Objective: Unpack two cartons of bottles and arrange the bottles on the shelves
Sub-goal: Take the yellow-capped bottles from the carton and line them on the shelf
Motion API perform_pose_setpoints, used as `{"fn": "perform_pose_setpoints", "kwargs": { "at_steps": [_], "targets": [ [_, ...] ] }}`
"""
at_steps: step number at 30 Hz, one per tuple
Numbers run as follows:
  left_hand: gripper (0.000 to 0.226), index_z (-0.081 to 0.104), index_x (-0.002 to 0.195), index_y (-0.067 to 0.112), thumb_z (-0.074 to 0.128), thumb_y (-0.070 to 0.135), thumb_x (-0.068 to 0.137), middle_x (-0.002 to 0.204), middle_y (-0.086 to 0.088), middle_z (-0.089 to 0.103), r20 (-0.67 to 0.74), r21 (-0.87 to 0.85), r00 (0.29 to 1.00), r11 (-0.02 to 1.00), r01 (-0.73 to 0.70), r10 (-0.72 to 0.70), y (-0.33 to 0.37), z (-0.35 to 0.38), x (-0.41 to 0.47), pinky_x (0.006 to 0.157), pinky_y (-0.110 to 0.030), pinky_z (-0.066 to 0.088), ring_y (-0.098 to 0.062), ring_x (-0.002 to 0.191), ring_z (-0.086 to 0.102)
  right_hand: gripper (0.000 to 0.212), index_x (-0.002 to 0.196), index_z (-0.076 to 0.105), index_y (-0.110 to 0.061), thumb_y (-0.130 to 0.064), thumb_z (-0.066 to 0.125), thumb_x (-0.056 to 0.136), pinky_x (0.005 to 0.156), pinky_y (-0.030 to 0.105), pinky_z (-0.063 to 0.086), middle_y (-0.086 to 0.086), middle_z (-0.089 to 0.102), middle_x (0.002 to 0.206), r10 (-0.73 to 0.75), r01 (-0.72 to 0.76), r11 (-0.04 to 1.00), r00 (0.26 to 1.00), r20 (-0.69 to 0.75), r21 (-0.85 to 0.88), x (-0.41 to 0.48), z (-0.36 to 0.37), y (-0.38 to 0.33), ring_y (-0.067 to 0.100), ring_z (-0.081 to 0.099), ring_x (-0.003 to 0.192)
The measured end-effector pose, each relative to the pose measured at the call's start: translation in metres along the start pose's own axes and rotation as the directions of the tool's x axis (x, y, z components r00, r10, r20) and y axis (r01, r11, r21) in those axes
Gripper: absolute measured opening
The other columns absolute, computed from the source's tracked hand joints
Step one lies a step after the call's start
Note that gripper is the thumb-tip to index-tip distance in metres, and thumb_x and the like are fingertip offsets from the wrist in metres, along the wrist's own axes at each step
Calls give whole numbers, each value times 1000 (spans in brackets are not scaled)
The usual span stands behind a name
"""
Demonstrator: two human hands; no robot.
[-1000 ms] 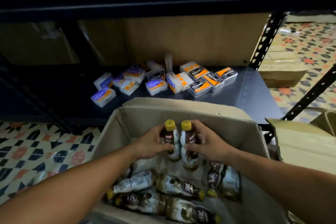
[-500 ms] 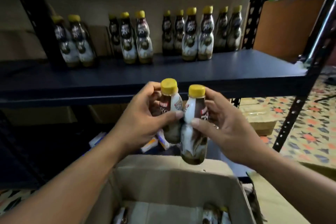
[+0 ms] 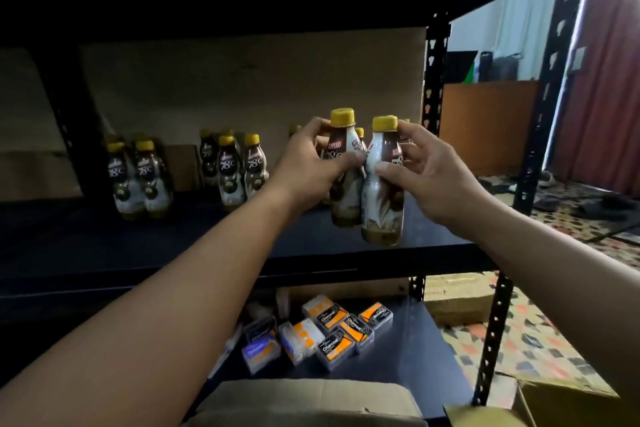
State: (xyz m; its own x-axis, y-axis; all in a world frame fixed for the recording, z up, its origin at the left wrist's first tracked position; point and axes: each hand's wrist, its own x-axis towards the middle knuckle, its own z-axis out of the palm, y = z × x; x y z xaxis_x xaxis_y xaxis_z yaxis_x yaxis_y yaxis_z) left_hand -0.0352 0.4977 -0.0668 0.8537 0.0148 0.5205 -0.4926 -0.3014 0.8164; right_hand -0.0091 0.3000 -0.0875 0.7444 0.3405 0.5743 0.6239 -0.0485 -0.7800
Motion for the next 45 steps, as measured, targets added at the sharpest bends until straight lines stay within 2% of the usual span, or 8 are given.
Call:
{"fn": "perform_pose_setpoints", "kwargs": {
  "at_steps": [6, 12, 15, 28, 33, 36, 39, 45],
  "targets": [
    [33, 58, 100, 33, 83, 20, 82, 100, 4, 69, 3, 29, 998, 997, 67, -67, -36, 37, 32, 77, -29, 59, -14, 93, 69, 64, 150, 43, -22, -5, 69, 94, 87, 41, 62, 0, 73, 115, 100, -101, 995, 994, -43, -19, 22, -23, 47, 18, 73, 102],
    [61, 55, 133, 25, 84, 33, 80, 118, 7, 66, 26, 94, 993, 989, 112, -115, -68, 63, 52, 97, -38, 55, -12, 109, 63, 72, 150, 34, -48, -15, 69, 96, 95, 47, 58, -12, 51, 142, 156, -161, 982, 986, -56, -100, 35, -48, 83, 16, 61, 121],
    [66, 48, 142, 22, 80, 32, 84, 114, 10, 63, 86, 137, 988, 984, 115, -127, -69, 71, 65, 97, -41, 55, -15, 111, 60, 79, 144, 31, -61, -14, 70, 94, 87, 47, 62, 3, 50, 148, 152, -156, 967, 988, -37, -202, 47, -64, 88, 23, 62, 121],
    [83, 36, 152, 18, 78, 39, 84, 147, -4, 51, 206, 260, 951, 949, 176, -233, -72, 93, 122, 104, -35, 42, -25, 137, 47, 73, 142, 41, -39, -1, 73, 88, 82, 50, 62, 2, 69, 121, 259, -256, 903, 965, -38, -344, 91, -101, 98, 27, 73, 97],
    [93, 19, 159, 24, 75, 40, 87, 152, -10, 45, 195, 303, 960, 944, 133, -199, -70, 92, 130, 96, -37, 46, -29, 133, 49, 57, 140, 49, -39, -33, 76, 90, 71, 29, 56, -8, 63, 125, 214, -264, 853, 964, -160, -450, 100, -105, 89, 19, 66, 105],
    [74, 37, 152, 26, 71, 45, 90, 129, -3, 59, 121, 431, 992, 902, -15, -41, -62, 87, 140, 90, -35, 50, -22, 116, 59, 49, 131, 62, -34, -47, 77, 87, 77, 28, 49, -8, 65, 115, 113, -200, 784, 977, -182, -588, 111, -111, 81, 16, 62, 103],
    [33, 67, 121, 23, 72, 36, 91, 103, 4, 66, 121, 508, 992, 857, -86, 28, -56, 87, 155, 87, -40, 57, -20, 102, 66, 37, 116, 73, -29, -45, 80, 84, 76, 29, 48, 0, 70, 107, 94, -163, 695, 986, -137, -700, 123, -114, 77, 19, 64, 95],
    [13, 69, 100, 30, 75, 28, 89, 107, 0, 70, 195, 489, 980, 870, -64, -38, -61, 91, 181, 91, -46, 57, -22, 103, 66, 34, 114, 75, -28, -38, 82, 82, 64, 26, 50, 4, 69, 107, 132, -163, 593, 986, -105, -789, 141, -119, 75, 21, 66, 85]
  ]
}}
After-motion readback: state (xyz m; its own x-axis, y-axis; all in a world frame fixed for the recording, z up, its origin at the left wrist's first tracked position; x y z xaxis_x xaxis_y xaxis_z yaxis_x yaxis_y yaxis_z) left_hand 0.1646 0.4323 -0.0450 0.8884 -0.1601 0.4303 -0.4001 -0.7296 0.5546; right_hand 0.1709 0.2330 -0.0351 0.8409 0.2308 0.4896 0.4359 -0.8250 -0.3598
